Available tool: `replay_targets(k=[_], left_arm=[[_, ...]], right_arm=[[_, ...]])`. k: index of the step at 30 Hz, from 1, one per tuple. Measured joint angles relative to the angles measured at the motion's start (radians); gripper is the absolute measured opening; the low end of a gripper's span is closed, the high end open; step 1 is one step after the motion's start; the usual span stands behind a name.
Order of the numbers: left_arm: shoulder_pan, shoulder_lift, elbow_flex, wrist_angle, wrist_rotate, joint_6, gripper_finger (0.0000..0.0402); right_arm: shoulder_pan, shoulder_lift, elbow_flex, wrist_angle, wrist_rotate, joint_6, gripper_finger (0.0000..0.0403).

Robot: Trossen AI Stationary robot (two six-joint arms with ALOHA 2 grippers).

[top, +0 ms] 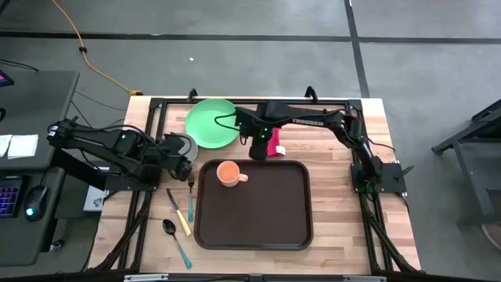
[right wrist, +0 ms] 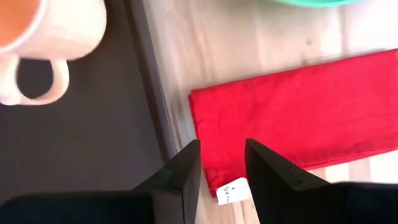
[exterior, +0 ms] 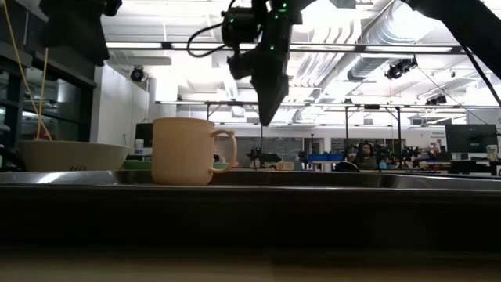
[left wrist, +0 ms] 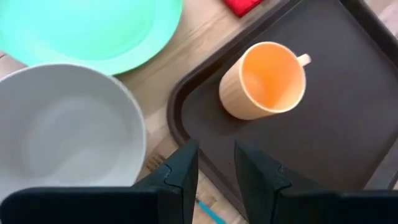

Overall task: Set up tray
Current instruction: Put the orange mug on the black serving tray

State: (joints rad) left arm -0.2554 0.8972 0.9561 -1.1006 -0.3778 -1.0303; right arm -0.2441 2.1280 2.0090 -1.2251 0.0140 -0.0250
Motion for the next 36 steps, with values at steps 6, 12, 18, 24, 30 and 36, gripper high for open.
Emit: replay_targets(k=[6,12,18,24,30,36], left_arm=[[0.0,0.032,-0.001,0.065,0.0,0.067,0.0136],[0.0,0.062,0.0,0.071,0.001,0.067,0.0136],[0.0,0.085,0.0,0.127,0.0,0.122,0.0136],[0.001,0.113,0.0,0.181,-0.009,0.185,0.0136],[0.001,0.134,-0.001,0.218,-0.017,0.197,0.0136],[0.008,0.164,0.0,0.28,-0.012,0.183,0.0136]], right_arm=[[-0.024,-0.08,0.0,0.006,0.01,0.001,0.0103],[-0.027,-0.164,0.0,0.018,0.04,0.001,0.0103],[-0.024,-0.256,0.0,0.02,0.078,0.014,0.0103],[-0.024,-0.338,0.0,0.023,0.083,0.016,0.0103],[-0.023,-0.394,-0.002,0.017,0.085,0.024,0.0103],[-0.023,-0.404,-0.002,-0.034,0.085,0.024,0.0103]])
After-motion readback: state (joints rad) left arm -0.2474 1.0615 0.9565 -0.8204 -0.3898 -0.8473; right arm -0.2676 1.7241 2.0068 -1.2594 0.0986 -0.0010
